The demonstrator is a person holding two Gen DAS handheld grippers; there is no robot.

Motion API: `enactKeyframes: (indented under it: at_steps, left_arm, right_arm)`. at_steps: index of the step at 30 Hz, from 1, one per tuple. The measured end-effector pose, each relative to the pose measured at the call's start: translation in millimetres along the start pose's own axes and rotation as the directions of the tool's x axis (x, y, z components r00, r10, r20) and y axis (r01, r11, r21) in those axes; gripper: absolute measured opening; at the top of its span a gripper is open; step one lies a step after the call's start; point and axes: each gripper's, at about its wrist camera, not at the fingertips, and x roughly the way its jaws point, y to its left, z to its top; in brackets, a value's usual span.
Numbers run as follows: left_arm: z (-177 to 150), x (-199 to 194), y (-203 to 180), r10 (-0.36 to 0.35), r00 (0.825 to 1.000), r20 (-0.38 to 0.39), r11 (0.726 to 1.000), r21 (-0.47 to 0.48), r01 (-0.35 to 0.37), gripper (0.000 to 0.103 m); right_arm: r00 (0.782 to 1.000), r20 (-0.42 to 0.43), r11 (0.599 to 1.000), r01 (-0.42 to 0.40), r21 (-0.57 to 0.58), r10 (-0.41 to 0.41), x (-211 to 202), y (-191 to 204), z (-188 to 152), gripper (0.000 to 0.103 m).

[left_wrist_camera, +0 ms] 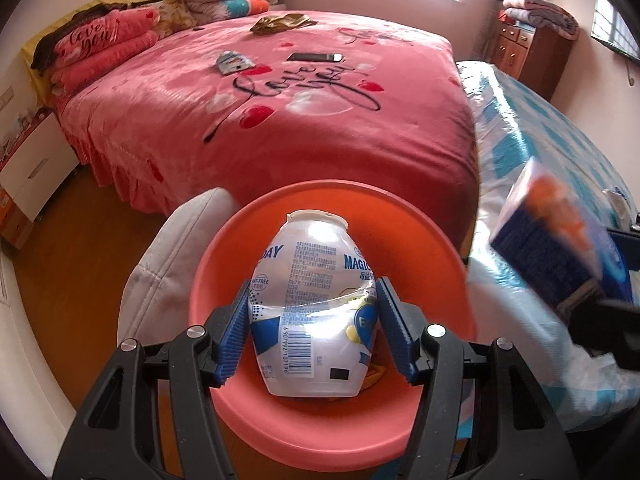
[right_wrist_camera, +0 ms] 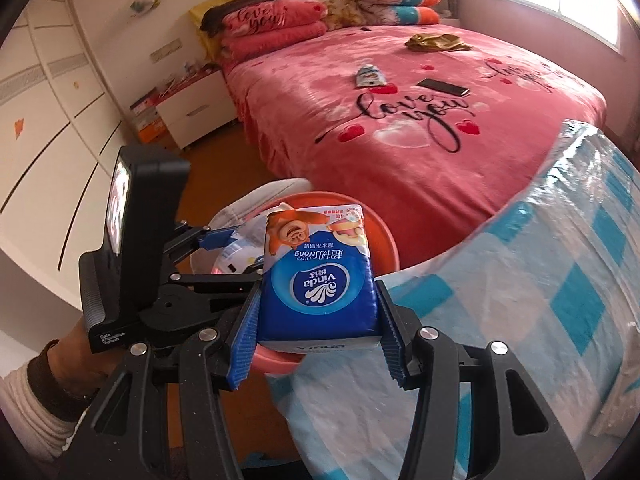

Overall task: Collect trash
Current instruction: 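Carry yogurt cup with left tool while right tool carries Vinda pack over the orange bucket, then open both tools to drop the yogurt cup and Vinda pack into the bucket, then move both tools back over the remaining trash on the table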

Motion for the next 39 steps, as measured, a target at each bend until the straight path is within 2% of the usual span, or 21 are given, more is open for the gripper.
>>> enactKeyframes:
  at_steps: [1, 2, 3, 4, 9, 23, 39]
  left_arm:
    - [-1, 2, 2, 0.01, 1.0, -0.007, 1.0, -0.007, -0.011, 0.065]
    - [-2, 6, 4, 0.024, 1.0, -0.017, 1.0, -0.014, -0.025, 0.068]
    - [-2, 9, 6, 0.048, 0.998, -0.03, 0.999, -0.023, -0.049, 0.076]
    - [-3, 12, 9, 0.075, 0.996, -0.04, 0.997, -0.031, -0.077, 0.082]
    - [-5, 19, 14, 0.12, 0.99, -0.078, 0.991, -0.051, -0.125, 0.086]
    - [6, -2, -7, 0.117, 0.993, -0.023, 0.993, -0.014, -0.117, 0.088]
    - [20, -33, -53, 0.097, 0.993, 0.07, 0.989, 0.103, -0.104, 0.089]
  right_arm:
    - [1.0, -0.008, 1.0, 0.0, 0.0, 0.0, 3, 2, -1, 0.056]
    - [1.0, -0.013, 1.0, 0.003, 0.005, -0.003, 5, 1, -2, 0.067]
    - [1.0, -0.014, 1.0, 0.006, 0.018, -0.006, 7, 0, -5, 0.077]
    - [1.0, -0.015, 1.0, 0.003, 0.027, -0.003, 7, -1, -7, 0.08]
    - [0.999, -0.012, 0.997, 0.037, 0.068, -0.036, 0, -11, -19, 0.086]
    - [0.996, 0.058, 0.975, 0.059, 0.215, -0.074, -47, -45, -46, 0.088]
    - [0.983, 0.098, 0.953, 0.124, 0.277, -0.156, -87, -59, -70, 0.092]
